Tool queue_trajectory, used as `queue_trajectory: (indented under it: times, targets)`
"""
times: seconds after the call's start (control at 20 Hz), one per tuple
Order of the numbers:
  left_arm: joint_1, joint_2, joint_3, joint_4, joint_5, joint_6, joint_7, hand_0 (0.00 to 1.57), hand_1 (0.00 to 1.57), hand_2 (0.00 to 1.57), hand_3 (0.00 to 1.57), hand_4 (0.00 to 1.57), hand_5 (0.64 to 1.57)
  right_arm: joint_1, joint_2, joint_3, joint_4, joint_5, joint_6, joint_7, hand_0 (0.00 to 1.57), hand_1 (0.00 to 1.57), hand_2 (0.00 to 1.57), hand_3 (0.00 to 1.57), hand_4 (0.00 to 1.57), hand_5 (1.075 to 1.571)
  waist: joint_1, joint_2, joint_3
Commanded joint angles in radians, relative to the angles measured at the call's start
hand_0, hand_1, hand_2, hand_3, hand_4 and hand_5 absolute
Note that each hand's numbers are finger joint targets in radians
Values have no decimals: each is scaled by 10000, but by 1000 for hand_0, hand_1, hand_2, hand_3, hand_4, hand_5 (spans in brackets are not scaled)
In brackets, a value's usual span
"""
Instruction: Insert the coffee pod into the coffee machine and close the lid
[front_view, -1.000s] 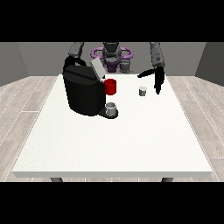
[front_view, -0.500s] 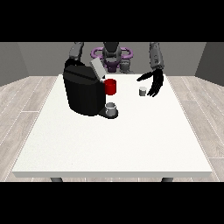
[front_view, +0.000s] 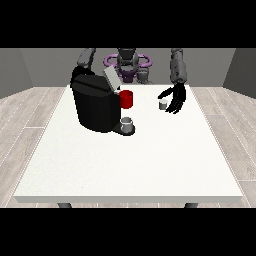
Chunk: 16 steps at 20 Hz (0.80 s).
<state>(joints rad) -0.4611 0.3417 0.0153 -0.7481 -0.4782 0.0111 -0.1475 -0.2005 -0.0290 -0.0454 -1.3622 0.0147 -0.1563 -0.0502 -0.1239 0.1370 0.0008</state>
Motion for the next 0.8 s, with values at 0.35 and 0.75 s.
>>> queue_trajectory:
  times: [0.35, 0.75]
  targets:
    - [-732, -220, 223, 1004, -896, 1276, -667, 824, 824, 972, 737, 389, 1571, -289, -92, -436, 542, -393, 116, -608, 0, 0, 0, 0, 514, 1571, 142, 142, -9]
    - [-638, 314, 242, 2171, -1636, 1941, -1364, 1028, 1028, 1112, 890, 287, 1571, -121, 129, 336, -914, -163, -43, 820, 0, 0, 0, 0, 398, 1571, -507, 151, -18]
